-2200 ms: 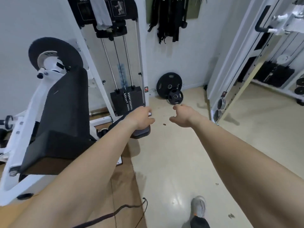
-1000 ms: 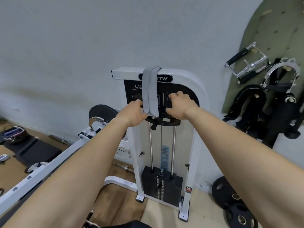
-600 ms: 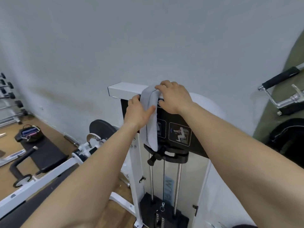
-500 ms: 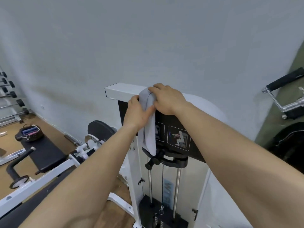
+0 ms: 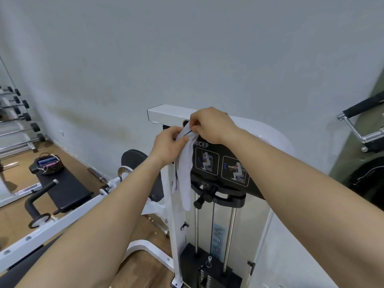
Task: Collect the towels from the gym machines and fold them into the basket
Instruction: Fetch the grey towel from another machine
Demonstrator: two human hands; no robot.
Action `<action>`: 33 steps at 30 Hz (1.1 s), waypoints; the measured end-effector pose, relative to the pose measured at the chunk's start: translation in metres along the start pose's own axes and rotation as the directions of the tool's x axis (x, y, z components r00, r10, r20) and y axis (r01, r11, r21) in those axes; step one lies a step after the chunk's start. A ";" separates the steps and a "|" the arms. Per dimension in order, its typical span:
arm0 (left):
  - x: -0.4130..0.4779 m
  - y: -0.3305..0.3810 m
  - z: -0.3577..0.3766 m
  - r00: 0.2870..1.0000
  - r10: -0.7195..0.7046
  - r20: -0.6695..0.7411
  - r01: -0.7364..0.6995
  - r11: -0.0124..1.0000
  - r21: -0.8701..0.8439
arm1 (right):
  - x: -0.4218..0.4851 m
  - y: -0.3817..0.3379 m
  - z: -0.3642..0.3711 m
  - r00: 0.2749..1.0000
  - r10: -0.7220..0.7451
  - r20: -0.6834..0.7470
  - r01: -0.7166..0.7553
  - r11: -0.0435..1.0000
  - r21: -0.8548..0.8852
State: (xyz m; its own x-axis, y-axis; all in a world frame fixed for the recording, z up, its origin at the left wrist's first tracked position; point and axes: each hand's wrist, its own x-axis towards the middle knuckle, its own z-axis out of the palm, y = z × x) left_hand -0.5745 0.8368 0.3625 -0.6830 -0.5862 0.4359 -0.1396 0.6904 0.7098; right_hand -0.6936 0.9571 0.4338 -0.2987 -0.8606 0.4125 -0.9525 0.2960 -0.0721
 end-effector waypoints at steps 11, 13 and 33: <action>-0.125 -0.032 -0.106 0.995 -0.024 0.101 0.039 0.988 -0.147 | -0.073 -0.114 0.014 0.990 0.001 0.142 -0.004 1.000 0.022; -0.151 -0.041 -0.120 0.990 -0.081 0.119 0.094 0.989 -0.110 | -0.092 -0.138 0.019 0.983 0.008 0.182 -0.013 1.000 0.026; -0.447 -0.063 -0.184 0.948 -0.317 0.031 0.300 0.922 0.244 | -0.298 -0.316 0.084 0.848 -0.116 0.517 -0.132 0.898 0.419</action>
State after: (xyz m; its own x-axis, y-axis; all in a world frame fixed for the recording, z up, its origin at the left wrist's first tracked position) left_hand -0.1288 0.9768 0.2249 -0.6258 -0.7610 0.1710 -0.5083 0.5641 0.6507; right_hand -0.3083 1.0849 0.2574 -0.1741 -0.9785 -0.1110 -0.8414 0.2064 -0.4995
